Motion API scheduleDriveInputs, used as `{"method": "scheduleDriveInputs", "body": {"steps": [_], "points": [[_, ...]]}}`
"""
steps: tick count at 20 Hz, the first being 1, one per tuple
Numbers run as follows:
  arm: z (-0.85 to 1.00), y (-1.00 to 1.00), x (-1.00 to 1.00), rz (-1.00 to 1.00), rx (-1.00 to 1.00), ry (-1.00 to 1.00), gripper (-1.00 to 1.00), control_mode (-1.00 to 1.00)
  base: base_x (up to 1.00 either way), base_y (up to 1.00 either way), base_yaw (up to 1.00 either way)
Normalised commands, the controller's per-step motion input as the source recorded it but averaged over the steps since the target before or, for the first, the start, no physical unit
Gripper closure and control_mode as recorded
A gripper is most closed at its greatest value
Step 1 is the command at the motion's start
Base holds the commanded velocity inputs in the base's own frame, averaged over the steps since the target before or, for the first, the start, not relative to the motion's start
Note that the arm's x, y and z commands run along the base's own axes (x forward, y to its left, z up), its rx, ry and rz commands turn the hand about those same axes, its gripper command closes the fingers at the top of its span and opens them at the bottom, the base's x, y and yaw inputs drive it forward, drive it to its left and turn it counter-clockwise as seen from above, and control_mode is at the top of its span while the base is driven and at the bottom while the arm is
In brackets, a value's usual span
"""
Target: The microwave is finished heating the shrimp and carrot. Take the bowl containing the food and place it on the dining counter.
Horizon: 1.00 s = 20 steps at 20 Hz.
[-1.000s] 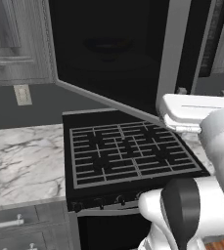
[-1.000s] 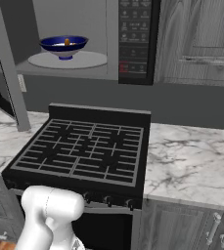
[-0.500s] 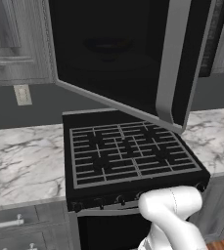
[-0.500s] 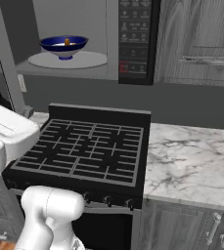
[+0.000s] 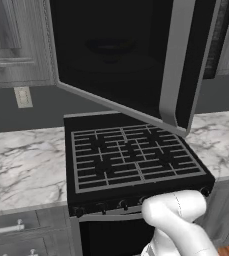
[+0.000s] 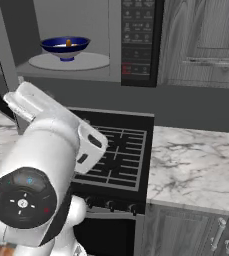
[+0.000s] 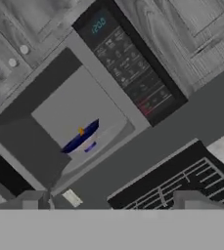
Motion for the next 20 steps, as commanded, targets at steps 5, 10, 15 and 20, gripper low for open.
{"method": "scheduleDriveInputs", "body": {"steps": [5,10,15,20], "points": [[-0.52,0.05,1.00,0.41,0.33,0.26,-1.00,-1.00,0.00,0.00,0.00],[-0.10,0.49,0.91,0.35,0.23,0.20,-1.00,-1.00,0.00,0.00,0.00],[0.05,0.92,0.29,0.22,0.03,0.15,-1.00,-1.00,0.00,0.00,0.00],[0.05,1.00,0.00,0.15,0.00,0.08,-1.00,-1.00,0.00,0.00,0.00]]}}
